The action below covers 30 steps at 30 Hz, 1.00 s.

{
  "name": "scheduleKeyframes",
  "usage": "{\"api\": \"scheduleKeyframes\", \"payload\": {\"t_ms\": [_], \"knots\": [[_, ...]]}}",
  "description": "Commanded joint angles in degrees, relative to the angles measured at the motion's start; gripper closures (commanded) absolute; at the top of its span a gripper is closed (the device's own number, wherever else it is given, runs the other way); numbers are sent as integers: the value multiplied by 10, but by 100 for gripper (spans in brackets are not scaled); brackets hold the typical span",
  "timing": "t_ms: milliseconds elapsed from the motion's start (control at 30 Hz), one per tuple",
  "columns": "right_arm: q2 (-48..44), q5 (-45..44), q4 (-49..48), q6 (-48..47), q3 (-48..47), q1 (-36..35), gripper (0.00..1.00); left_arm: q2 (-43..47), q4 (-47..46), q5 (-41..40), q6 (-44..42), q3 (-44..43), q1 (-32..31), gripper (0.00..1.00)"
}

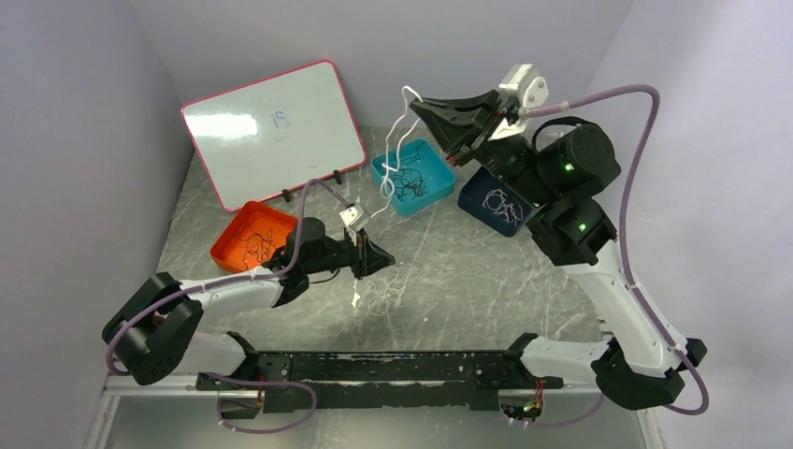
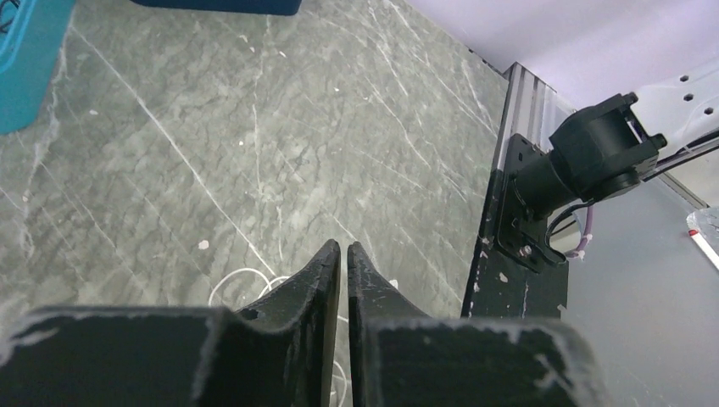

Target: Untangle the cables

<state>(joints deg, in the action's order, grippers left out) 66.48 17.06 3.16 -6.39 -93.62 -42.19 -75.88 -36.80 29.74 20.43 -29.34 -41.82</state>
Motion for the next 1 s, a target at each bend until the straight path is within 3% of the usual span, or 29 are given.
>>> {"api": "scheduleKeyframes", "payload": {"t_ms": [0,233,467,533,667,967], "knots": [[-26,-126,-24,-39,0,-2,100,-2,-36,9,1,14,3,87],[-15,-368,39,-72,-20,-2,100,20,-27,-27,23,44,3,88],[24,-526,70,-109,-9,20,100,68,36,-89,20,57,3,85],[36,-505,88,-83,-7,68,100,86,53,-102,19,59,3,84],[61,-382,140,13,-9,206,100,111,98,-120,12,52,3,82],[91,-332,88,61,36,319,100,134,133,-133,13,44,3,80]]}}
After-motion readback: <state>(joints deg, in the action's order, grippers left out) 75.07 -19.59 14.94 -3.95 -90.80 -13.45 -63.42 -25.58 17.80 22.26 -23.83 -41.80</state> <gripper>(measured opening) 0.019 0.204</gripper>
